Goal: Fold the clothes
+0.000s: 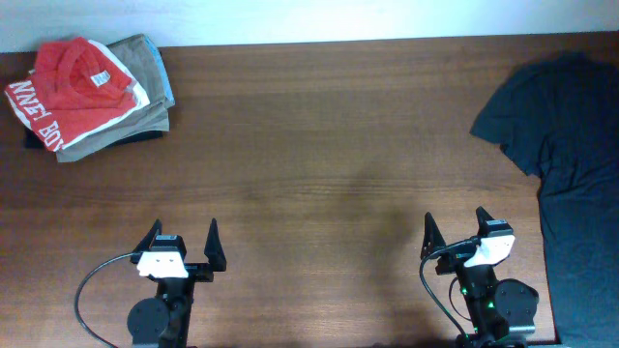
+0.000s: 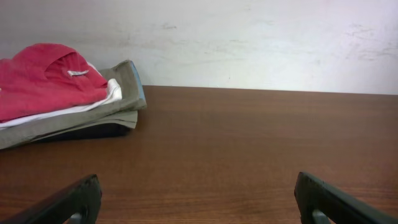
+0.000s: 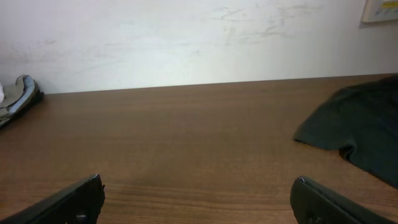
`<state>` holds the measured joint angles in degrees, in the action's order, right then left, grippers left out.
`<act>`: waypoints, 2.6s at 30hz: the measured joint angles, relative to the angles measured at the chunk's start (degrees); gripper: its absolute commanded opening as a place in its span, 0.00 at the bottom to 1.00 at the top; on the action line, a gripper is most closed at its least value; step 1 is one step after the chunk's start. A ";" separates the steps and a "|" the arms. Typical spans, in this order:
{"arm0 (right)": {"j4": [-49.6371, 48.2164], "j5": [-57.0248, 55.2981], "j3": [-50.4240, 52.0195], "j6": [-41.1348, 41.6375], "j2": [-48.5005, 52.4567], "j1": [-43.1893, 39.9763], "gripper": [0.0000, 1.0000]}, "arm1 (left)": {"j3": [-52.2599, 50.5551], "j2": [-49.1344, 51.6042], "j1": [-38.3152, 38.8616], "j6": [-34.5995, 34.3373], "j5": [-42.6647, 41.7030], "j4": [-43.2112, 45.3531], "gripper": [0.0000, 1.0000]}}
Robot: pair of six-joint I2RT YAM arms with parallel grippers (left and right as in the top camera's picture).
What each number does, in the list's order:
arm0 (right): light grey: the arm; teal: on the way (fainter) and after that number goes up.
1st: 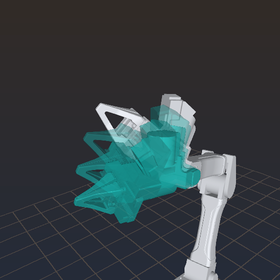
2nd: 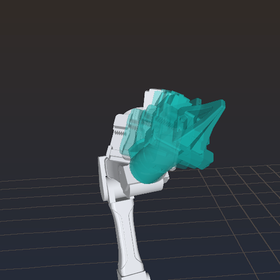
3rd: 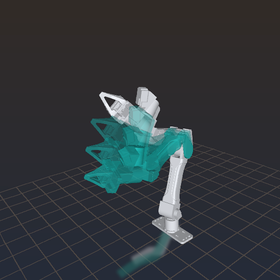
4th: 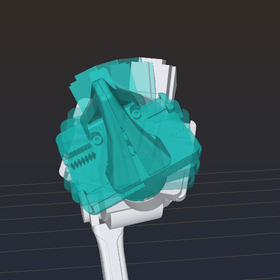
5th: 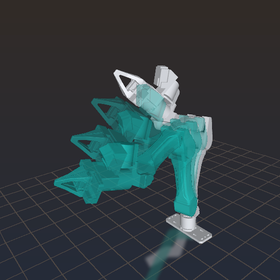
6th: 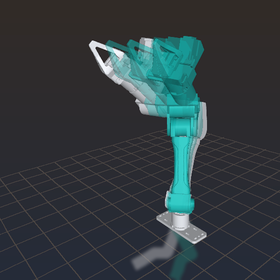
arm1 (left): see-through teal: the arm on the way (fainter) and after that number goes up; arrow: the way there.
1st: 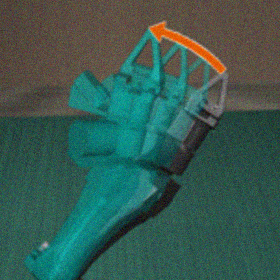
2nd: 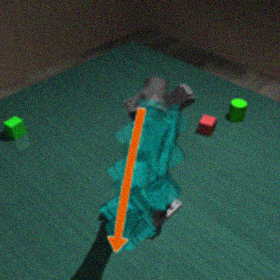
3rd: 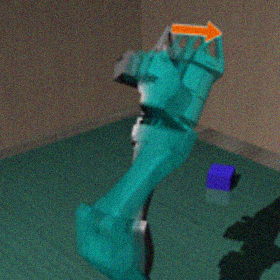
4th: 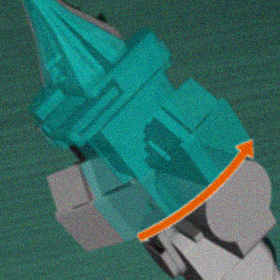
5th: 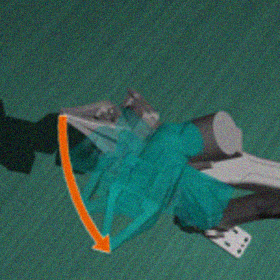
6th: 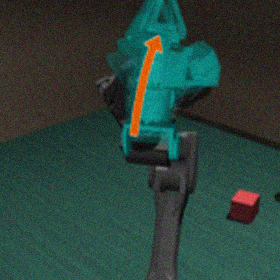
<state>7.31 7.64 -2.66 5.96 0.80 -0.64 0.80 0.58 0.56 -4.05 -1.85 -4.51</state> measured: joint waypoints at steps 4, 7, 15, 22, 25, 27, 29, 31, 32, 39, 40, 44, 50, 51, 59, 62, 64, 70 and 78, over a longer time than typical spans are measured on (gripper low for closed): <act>0.00 0.00 0.00 0.00 0.00 0.00 0.99 | 0.00 0.00 0.00 0.00 0.00 0.00 0.99; 0.00 0.00 0.00 -0.02 0.00 0.00 0.99 | 0.00 0.00 0.00 -0.02 0.00 0.00 0.99; 0.00 0.00 0.00 0.00 0.00 0.00 0.99 | 0.00 0.00 0.00 0.00 0.00 0.00 0.99; 0.00 0.00 0.00 -0.02 0.00 0.00 0.99 | 0.00 0.00 0.00 -0.02 0.00 0.00 0.99; 0.00 0.00 0.00 -0.02 0.00 0.00 0.99 | 0.00 0.00 0.00 0.00 0.00 0.00 0.99; 0.00 0.00 0.00 -0.02 0.00 0.00 0.99 | 0.00 0.00 0.00 0.00 0.00 0.00 0.99; 0.00 0.00 0.00 -0.04 0.00 0.00 0.98 | 0.00 0.00 0.00 -0.02 0.00 0.00 0.99; -0.02 0.00 0.00 0.00 0.00 0.00 0.99 | 0.00 0.00 0.00 -0.02 0.00 0.00 0.99; 0.00 0.00 0.00 0.00 0.00 0.00 0.99 | 0.00 0.00 0.00 -0.02 0.00 0.00 0.99; 0.00 0.00 0.00 -0.04 0.00 0.00 0.99 | 0.00 0.00 0.00 -0.02 0.00 0.00 0.99; 0.00 0.00 0.00 -0.02 0.00 0.00 0.99 | 0.00 0.00 0.00 -0.02 0.00 0.00 0.99; 0.00 0.00 0.00 -0.02 0.00 0.00 0.99 | 0.00 0.00 0.00 0.00 0.00 0.00 0.99; 0.00 0.00 0.00 0.00 0.00 0.00 0.99 | 0.00 0.00 0.00 0.00 0.00 0.02 0.99; -0.07 0.02 0.00 0.07 0.00 0.00 0.99 | 0.00 0.00 0.00 0.00 0.00 0.00 0.99; -0.96 21.00 0.33 19.04 0.11 0.00 0.99 | 0.00 0.00 0.00 0.00 0.00 0.02 0.99; -1.84 27.65 0.39 23.02 0.11 0.00 0.99 | 0.00 0.02 0.00 0.00 0.00 0.00 0.99; -6.23 30.38 0.72 25.31 0.13 0.00 0.99 | 0.00 0.02 0.00 0.00 -0.02 0.00 0.99; -21.79 31.93 0.33 28.98 0.13 0.00 0.99 | 0.00 0.02 0.00 0.00 0.00 0.00 0.99; -16.87 18.49 -12.20 21.59 9.25 0.00 0.99 | 0.00 0.02 0.00 0.00 0.00 0.00 0.99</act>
<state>-9.56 26.13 -14.85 27.55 10.04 -0.64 0.80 0.60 0.56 -4.05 -1.85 -4.51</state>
